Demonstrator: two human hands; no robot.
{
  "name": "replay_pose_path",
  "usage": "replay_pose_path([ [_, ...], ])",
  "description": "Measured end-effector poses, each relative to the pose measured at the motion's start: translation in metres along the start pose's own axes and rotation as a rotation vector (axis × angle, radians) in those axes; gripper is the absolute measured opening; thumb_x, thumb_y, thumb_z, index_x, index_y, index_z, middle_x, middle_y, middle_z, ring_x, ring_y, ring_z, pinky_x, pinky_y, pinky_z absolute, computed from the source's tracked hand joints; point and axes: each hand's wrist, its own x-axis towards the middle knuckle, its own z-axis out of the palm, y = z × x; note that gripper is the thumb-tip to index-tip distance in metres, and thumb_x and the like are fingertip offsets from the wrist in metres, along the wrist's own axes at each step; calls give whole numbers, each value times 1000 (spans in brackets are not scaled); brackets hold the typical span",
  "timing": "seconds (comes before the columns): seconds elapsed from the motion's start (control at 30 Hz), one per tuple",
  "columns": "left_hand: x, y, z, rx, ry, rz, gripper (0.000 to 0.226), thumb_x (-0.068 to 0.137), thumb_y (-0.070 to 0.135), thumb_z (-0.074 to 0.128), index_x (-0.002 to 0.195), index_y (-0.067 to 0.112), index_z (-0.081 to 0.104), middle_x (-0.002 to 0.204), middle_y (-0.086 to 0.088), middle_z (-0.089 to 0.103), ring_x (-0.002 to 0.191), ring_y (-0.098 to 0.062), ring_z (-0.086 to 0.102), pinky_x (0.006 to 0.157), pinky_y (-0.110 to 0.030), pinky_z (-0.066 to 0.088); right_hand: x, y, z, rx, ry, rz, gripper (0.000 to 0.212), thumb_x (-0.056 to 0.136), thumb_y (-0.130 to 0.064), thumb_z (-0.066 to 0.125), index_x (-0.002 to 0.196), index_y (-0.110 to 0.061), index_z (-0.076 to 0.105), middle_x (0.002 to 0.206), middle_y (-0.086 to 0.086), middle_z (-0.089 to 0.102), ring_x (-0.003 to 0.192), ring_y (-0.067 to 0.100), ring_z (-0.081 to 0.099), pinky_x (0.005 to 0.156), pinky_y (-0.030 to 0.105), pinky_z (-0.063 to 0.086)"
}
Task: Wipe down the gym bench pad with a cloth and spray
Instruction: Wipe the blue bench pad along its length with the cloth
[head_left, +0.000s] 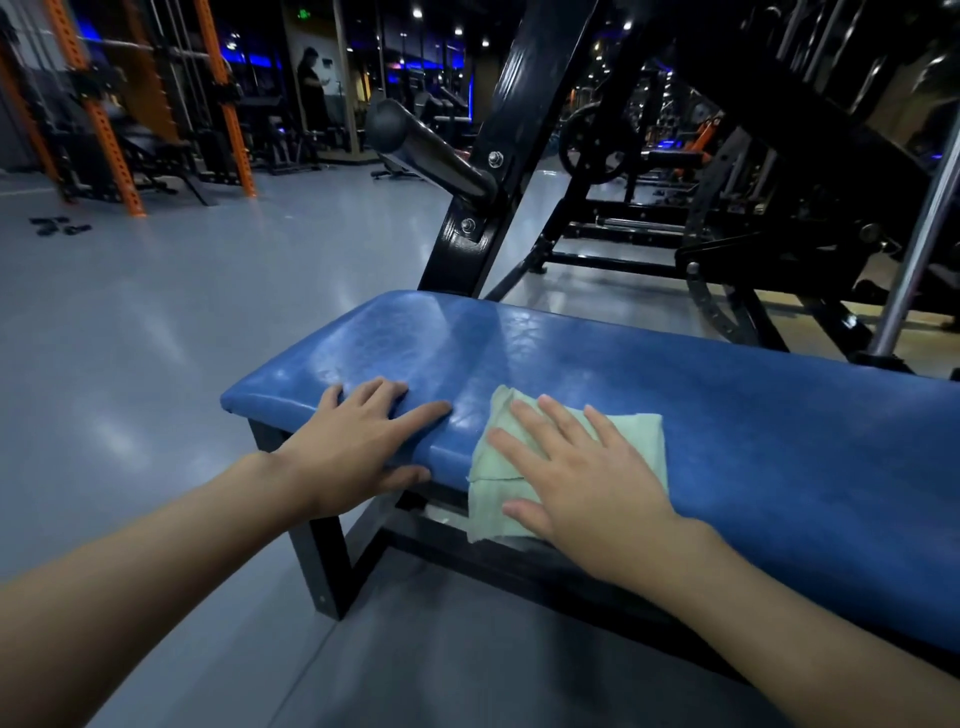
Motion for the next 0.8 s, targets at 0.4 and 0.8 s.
replay_pose_path([
  [0.4,7,28,-14,-63,-13,63,89,78,78,21,150,27,30,155,5,34,141,-21,33,114,-42,28,-31,20,7,-65,83,-1,59,87,-57,38,139,-28,44,146,7,52,132,31,52,101,54,47],
  [0.8,10,53,-23,-66,14,162,74,92,60,51,154,30,23,158,5,26,147,-18,22,118,-45,21,-56,39,10,-97,196,-4,70,82,-57,61,140,-26,38,145,7,52,132,30,52,102,53,47],
])
